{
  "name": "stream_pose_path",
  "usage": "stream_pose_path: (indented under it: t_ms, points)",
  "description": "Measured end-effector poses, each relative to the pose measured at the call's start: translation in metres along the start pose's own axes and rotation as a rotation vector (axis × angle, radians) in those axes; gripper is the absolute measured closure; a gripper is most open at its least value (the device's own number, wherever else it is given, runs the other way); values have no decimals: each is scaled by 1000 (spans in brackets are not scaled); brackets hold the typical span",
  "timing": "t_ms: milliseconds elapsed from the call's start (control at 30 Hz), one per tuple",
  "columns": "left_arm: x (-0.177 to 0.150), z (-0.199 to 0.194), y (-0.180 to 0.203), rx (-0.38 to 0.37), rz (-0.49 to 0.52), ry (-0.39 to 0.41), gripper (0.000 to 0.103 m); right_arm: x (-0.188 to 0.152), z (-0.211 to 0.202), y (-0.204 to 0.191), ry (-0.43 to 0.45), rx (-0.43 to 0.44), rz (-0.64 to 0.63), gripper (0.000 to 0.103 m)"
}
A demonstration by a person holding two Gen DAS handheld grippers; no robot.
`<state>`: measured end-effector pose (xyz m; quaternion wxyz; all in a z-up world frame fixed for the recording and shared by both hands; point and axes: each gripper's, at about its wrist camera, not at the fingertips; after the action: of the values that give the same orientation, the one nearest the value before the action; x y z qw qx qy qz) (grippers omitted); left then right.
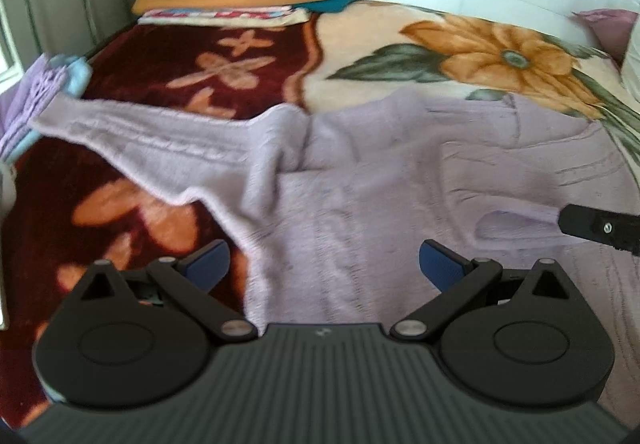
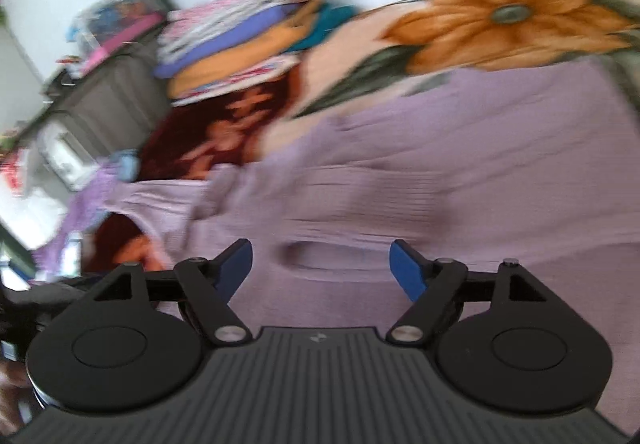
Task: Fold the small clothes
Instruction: 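Open the right gripper and release the sleeve on the body, then grasp the other sleeve cuff with the left gripper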
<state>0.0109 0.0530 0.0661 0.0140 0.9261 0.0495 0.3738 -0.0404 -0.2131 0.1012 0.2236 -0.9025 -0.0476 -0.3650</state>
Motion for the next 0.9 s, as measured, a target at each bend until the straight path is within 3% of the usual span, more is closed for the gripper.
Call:
stream_pose_path:
  t_ms: [333,667,900]
  points:
    - [3,10,66,-88,123,6,0,-22,-26,68,35,-302,-1,21]
    - [0,49,122,-75,326,-6,0,-35,-14,90,18,-283,57,19]
    - [-4,70,138,-90,338,7,0,-37,-8,87,8,-269,42,12]
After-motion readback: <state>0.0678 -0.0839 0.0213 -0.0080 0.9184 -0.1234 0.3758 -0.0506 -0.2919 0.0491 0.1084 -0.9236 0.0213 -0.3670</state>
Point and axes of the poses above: each gripper's, at about its wrist camera, not at the fingertips, and z roughly the way its jaws point, y to its right, x to its top, and after that the axes turned 7 degrees about -z, right-handed
